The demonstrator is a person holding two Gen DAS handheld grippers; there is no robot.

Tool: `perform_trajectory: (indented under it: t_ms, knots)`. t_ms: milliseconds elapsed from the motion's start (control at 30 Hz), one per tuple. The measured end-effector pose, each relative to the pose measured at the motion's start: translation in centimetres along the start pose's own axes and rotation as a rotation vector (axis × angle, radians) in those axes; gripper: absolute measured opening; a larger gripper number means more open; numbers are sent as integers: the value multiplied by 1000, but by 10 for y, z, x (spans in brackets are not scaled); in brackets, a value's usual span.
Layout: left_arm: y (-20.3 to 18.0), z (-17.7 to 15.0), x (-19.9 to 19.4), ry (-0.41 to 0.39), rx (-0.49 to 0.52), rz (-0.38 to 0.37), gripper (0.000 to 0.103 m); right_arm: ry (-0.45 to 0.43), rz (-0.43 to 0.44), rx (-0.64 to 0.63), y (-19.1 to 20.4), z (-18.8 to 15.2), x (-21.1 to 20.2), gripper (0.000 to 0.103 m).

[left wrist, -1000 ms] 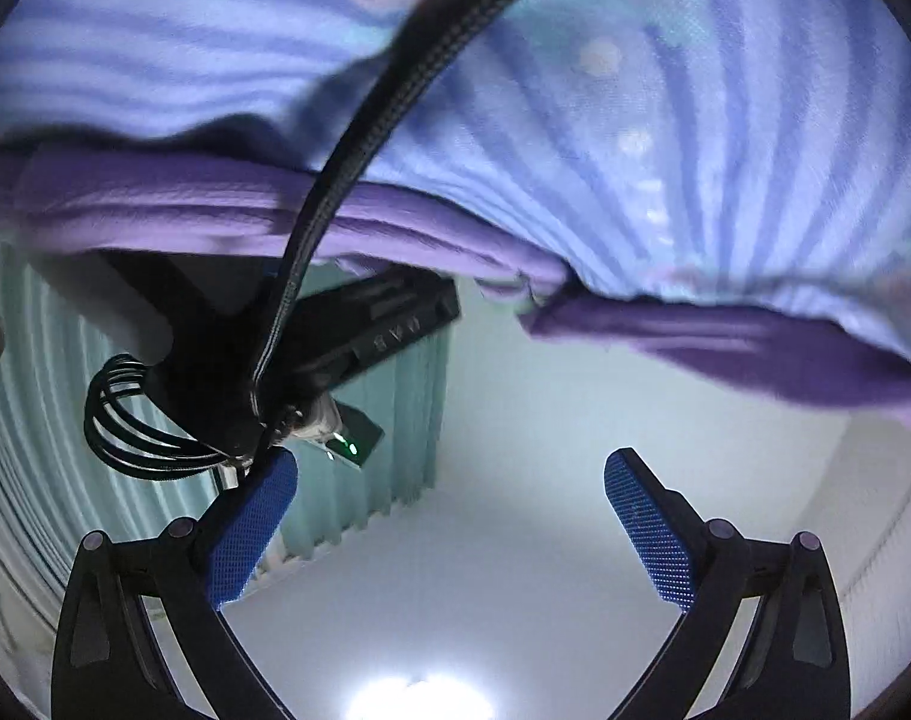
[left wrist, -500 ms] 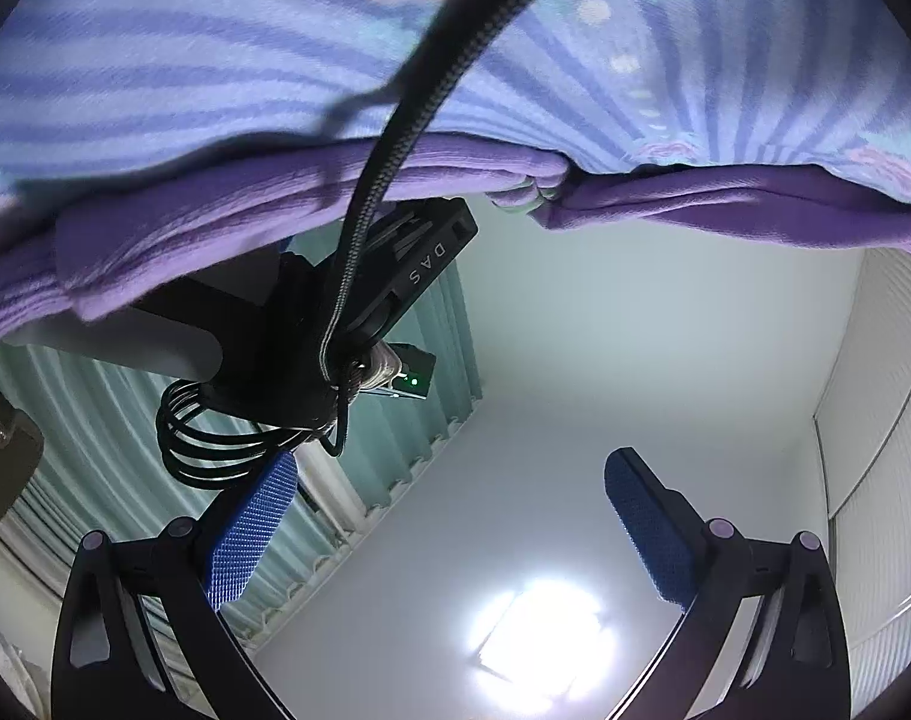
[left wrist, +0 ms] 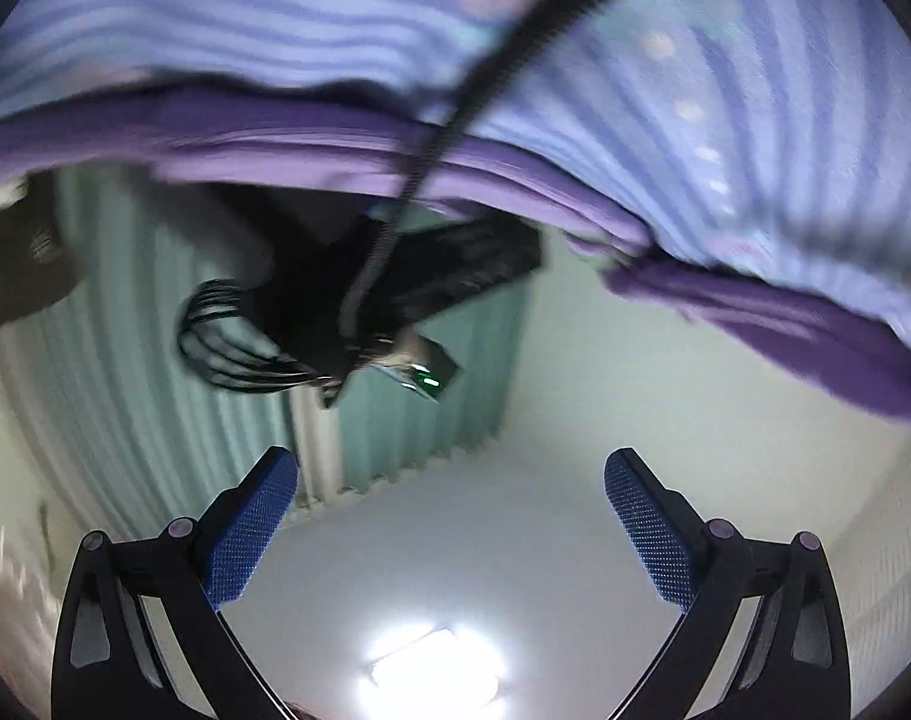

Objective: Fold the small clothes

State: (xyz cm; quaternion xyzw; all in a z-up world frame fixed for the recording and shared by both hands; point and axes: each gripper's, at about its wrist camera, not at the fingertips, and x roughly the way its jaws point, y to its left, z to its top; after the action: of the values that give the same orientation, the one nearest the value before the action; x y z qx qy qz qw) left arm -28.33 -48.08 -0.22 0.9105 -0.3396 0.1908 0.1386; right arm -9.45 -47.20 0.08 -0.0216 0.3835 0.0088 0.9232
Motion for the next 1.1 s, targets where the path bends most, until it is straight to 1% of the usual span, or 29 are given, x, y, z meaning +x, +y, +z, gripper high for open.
perform_trajectory:
  t_ms: [33,67,100,133,167,200,233,300,333,367,433,467,500,533,567,600,633,700,733,767,800,867,933,1000,1100]
  knots:
    - [1,0,1,-31,-21,56,103,0,0,1,1,0,0,103]
    - [1,-2,1,-65,-27,95,103,0,0,0,1,0,0,103]
    - [2,-6,3,-112,-25,158,103,1,0,1,1,0,0,103]
    - [2,-10,5,-140,-20,208,103,0,3,3,0,0,0,103]
    - [0,-16,7,-157,-14,286,103,1,7,6,0,0,1,103]
    - [2,-22,16,-154,-11,389,103,1,10,8,-1,0,1,103]
    - [4,-32,24,-136,-25,511,103,1,13,11,-1,-1,1,103]
    - [6,-48,31,-124,-61,667,103,2,16,13,-2,-1,2,103]
    - [12,-60,40,-130,-78,774,103,2,17,14,-2,-1,2,103]
    - [10,-68,44,-157,-79,876,103,2,18,15,-2,-1,2,103]
    - [0,-77,49,-252,-32,1062,103,2,19,16,-3,-1,3,103]
    - [-3,-83,56,-324,0,1148,103,2,20,16,-4,-1,3,103]
    - [-11,-87,58,-415,35,1226,103,2,20,16,-4,-1,3,103]
    - [-20,-91,60,-541,92,1297,103,2,19,16,-4,-1,3,103]
    - [-29,-96,60,-688,169,1355,103,2,18,15,-4,0,3,103]
    - [-37,-98,64,-860,270,1429,103,2,19,15,-4,-1,3,103]
    - [-42,-96,61,-972,337,1498,103,2,19,16,-4,-1,3,103]
    - [-47,-81,56,-1173,455,1635,103,2,19,16,-4,-1,3,103]
    - [-45,-69,52,-1255,499,1715,103,2,19,16,-4,-1,3,103]
    - [-42,-58,48,-1246,558,1733,103,2,19,17,-4,-1,3,103]
    - [-39,-56,47,-1232,618,1733,103,0,19,16,-4,-1,3,103]
    - [-32,-68,46,-1235,728,1708,103,-4,24,19,-5,-1,3,103]
    - [-30,-72,40,-1252,852,1716,103,-1,29,23,-6,-1,3,103]
    - [-23,-75,43,-1264,925,1722,103,-3,31,24,-7,-1,3,103]
    - [-4,-77,51,-1283,985,1714,103,-3,31,25,-7,-1,3,103]
